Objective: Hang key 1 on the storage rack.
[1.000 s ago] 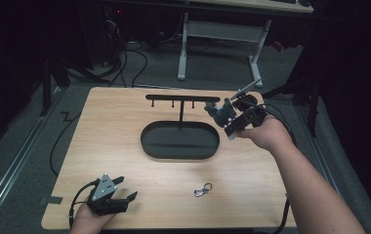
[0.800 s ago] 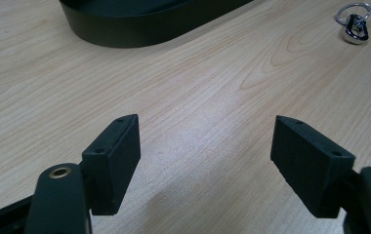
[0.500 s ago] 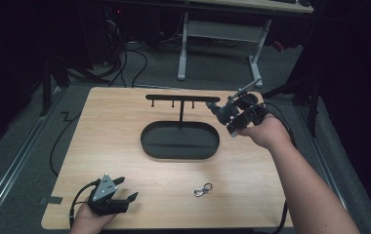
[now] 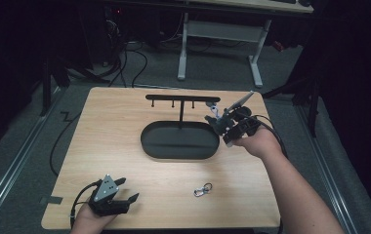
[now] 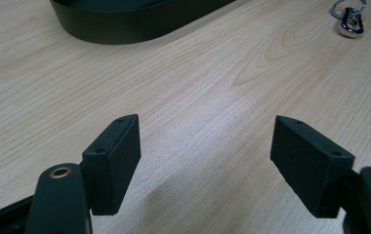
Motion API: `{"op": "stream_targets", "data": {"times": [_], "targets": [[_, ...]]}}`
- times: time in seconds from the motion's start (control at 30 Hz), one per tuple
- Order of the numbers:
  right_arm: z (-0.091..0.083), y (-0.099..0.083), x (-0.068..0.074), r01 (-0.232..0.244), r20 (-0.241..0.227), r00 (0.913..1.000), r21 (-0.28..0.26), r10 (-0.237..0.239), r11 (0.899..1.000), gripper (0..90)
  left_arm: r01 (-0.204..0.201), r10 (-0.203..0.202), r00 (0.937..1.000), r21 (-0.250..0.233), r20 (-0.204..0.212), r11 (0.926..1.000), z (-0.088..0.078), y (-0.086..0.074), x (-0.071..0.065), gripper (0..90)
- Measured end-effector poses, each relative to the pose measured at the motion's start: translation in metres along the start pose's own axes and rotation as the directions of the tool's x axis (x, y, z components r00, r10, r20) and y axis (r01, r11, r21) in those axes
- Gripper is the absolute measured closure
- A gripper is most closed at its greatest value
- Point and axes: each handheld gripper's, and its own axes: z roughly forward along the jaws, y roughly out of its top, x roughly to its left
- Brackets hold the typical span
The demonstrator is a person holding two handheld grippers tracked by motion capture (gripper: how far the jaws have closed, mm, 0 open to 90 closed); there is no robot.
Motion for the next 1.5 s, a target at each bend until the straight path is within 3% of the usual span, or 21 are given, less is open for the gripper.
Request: {"op": "stream_targets", "data": {"times": [0.33,0.77,1.03,1.33,1.47,1.5], "targets": [[0.019,0.008,0.008,-0.001,-0.016,0.9999,-0.011,0.0,1.0,48.1,-0.005,0.005,1.0,0.002,0.004,1.0,0.0,0.0,0.0,27.5],[0.039,0.018,0.006,-0.027,-0.012,0.9996,-0.043,0.027,0.999,46.5,-0.005,0.005,0.9999,0.007,0.013,1.0,0.001,-0.001,0.001,27.5],[0.045,0.018,0.005,-0.059,0.0,0.9982,-0.052,0.059,0.997,33.7,-0.005,0.005,0.9998,0.013,0.017,0.9999,0.002,-0.001,0.0,27.5],[0.031,0.002,0.007,-0.051,-0.021,0.9986,-0.092,0.049,0.994,35.0,-0.005,0.005,0.9998,0.009,0.017,0.9999,0.003,0.0,0.001,27.5],[0.029,-0.018,0.012,-0.024,-0.033,0.9993,-0.122,0.021,0.992,38.7,0.002,-0.002,0.9996,0.014,0.027,0.9999,0.004,0.0,0.0,28.3],[0.032,-0.031,0.016,-0.014,-0.039,0.9992,-0.135,0.009,0.991,40.9,0.004,-0.005,0.9994,0.019,0.034,0.9998,0.005,0.001,0.0,28.6]]}}
